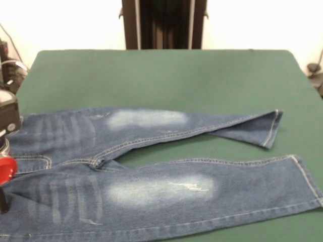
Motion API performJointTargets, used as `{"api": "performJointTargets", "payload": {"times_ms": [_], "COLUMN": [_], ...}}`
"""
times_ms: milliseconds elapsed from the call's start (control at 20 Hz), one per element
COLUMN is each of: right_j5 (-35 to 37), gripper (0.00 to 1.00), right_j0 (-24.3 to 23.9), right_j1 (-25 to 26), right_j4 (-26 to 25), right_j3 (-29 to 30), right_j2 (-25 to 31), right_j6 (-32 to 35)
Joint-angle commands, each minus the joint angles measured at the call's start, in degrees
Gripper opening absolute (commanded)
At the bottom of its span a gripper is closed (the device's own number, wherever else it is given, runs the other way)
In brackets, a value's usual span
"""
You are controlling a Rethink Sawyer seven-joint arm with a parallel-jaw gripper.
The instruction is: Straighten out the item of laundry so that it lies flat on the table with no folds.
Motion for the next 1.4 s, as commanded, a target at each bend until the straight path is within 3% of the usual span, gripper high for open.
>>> {"api": "performJointTargets", "payload": {"times_ms": [50, 300, 800, 1150, 1400], "right_j5": [-3.54, -8.66, -11.44, -13.02, -8.63], "gripper": [1.00, 1.00, 1.00, 1.00, 1.00], "right_j0": [-0.04, 0.76, 1.33, 2.08, 2.13], "right_j1": [-5.40, -7.31, -13.40, -14.48, -17.17], "right_j4": [-1.85, -2.35, -0.20, -0.26, 1.48], "right_j3": [9.48, 15.99, 26.49, 27.88, 28.13], "right_j2": [0.21, -1.01, -0.05, -0.06, 0.80], "right_j6": [-12.94, -7.03, -2.29, -0.78, -2.21]}}
